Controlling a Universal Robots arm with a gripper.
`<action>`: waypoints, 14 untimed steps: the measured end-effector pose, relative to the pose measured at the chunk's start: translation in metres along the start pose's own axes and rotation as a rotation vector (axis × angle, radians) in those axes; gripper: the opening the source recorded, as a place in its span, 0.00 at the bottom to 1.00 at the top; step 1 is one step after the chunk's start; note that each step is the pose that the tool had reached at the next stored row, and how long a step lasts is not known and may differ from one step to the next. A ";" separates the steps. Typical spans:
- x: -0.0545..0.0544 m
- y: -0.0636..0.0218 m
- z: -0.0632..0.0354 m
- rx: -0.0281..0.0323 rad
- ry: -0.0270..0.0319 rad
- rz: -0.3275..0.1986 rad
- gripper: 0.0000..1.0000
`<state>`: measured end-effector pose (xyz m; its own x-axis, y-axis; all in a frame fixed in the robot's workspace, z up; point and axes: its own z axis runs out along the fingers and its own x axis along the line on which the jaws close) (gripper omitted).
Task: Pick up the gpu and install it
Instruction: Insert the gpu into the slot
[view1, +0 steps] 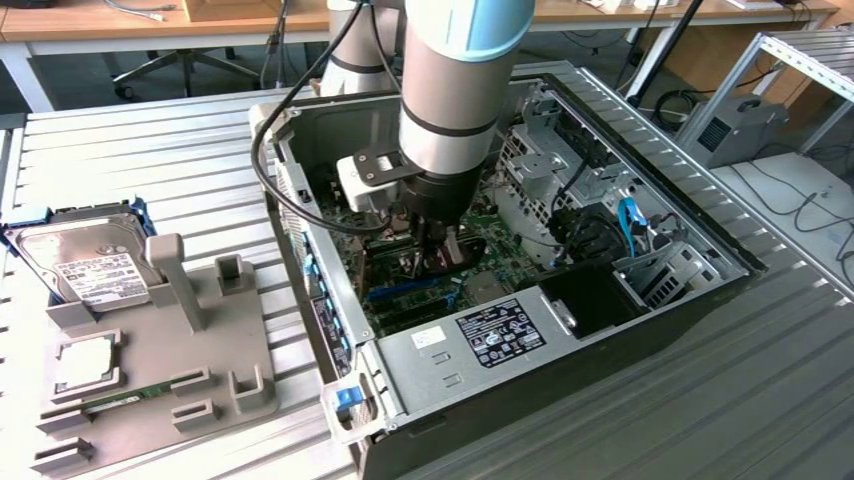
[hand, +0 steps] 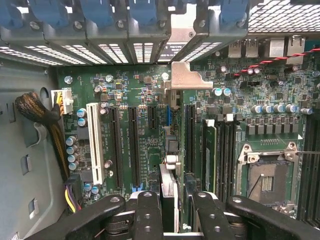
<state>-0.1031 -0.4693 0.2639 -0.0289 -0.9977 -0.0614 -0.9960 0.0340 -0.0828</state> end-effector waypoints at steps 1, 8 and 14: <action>0.000 0.0000 0.0003 0.0001 -0.0001 0.000 0.29; 0.000 0.0002 0.0020 0.0000 -0.0001 0.000 0.29; 0.000 0.0003 0.0032 0.0000 -0.0001 0.000 0.29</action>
<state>-0.1032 -0.4696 0.2606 -0.0289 -0.9977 -0.0615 -0.9960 0.0339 -0.0828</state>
